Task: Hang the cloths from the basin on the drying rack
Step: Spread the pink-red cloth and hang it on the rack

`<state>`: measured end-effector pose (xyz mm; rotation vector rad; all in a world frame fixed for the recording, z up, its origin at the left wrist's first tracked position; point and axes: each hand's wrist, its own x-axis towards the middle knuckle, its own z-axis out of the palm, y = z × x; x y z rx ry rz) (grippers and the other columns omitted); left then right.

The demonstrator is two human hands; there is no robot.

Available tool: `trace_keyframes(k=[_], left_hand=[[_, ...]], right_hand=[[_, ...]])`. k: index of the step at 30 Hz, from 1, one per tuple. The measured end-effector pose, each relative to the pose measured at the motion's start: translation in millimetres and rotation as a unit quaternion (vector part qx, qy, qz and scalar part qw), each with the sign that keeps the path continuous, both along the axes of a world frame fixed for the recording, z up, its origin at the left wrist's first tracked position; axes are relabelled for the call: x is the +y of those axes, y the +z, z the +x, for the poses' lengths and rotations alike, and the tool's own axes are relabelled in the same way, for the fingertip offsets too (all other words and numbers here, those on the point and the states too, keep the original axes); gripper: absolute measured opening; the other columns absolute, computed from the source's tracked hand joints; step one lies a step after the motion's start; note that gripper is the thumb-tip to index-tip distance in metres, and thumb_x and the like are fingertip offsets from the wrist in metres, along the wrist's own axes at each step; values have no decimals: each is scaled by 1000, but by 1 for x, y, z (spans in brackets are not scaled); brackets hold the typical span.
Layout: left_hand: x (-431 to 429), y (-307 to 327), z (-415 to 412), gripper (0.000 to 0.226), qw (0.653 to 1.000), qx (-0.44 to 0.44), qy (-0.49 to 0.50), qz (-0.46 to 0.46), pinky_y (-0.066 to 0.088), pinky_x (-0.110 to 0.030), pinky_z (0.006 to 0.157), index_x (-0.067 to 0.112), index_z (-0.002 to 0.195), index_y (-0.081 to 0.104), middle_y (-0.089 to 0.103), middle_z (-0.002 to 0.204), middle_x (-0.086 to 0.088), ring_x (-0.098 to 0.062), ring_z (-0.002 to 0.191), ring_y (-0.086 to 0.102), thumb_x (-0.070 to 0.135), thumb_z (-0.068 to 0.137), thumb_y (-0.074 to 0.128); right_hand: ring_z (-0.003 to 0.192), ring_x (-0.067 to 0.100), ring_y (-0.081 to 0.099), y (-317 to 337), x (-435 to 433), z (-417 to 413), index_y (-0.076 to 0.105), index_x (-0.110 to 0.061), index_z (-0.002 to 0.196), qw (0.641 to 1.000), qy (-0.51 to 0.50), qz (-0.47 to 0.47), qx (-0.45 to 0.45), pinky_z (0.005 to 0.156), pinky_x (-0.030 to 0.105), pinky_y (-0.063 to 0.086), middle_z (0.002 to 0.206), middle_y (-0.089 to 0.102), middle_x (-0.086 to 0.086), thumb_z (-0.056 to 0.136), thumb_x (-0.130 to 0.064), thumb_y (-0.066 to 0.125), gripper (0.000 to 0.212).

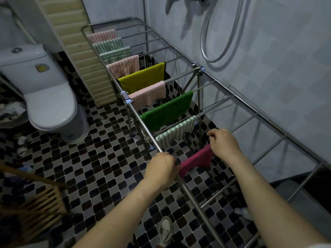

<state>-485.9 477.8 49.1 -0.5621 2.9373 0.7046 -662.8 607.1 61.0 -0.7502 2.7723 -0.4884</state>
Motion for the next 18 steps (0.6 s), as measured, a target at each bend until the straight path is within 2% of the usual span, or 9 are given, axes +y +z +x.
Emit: trace_keyframes(k=[4, 9, 13, 16, 18], left_hand=[[-19, 7, 17, 22, 993, 63, 66, 72, 53, -29, 79, 24, 101, 68, 64, 91, 8, -6, 82, 58, 34, 99, 48], [-62, 20, 49, 22, 961, 137, 168, 174, 54, -26, 77, 25, 115, 62, 65, 97, 12, -2, 83, 62, 20, 98, 50], [-111, 26, 84, 21, 930, 191, 243, 197, 45, -16, 61, 30, 99, 62, 63, 79, 14, 1, 68, 59, 16, 98, 46], [-152, 34, 118, 23, 906, 225, 296, 205, 40, -11, 53, 31, 90, 59, 60, 71, 12, 4, 60, 56, 14, 98, 46], [-181, 37, 144, 24, 891, 242, 327, 201, 39, -11, 54, 31, 89, 59, 61, 71, 11, 2, 59, 55, 14, 98, 46]], right_hand=[[101, 23, 57, 17, -32, 15, 65, -14, 118, 998, 44, -53, 6, 80, 26, 42, 115, 57, 7, 98, -17, 46, 28], [99, 13, 58, 47, -95, 52, 67, -13, 114, 984, 130, -118, -19, 82, 20, 40, 108, 64, 0, 99, -17, 47, 26], [81, 10, 60, 66, -162, 90, 69, -22, 104, 974, 165, -142, -65, 72, 25, 45, 89, 66, -7, 97, -19, 50, 20], [80, 6, 62, 75, -218, 125, 70, -25, 99, 964, 199, -152, -92, 71, 23, 46, 84, 66, -10, 96, -18, 53, 18], [82, 4, 64, 78, -255, 151, 69, -29, 93, 955, 218, -166, -117, 75, 23, 50, 83, 68, -12, 95, -17, 55, 19]])
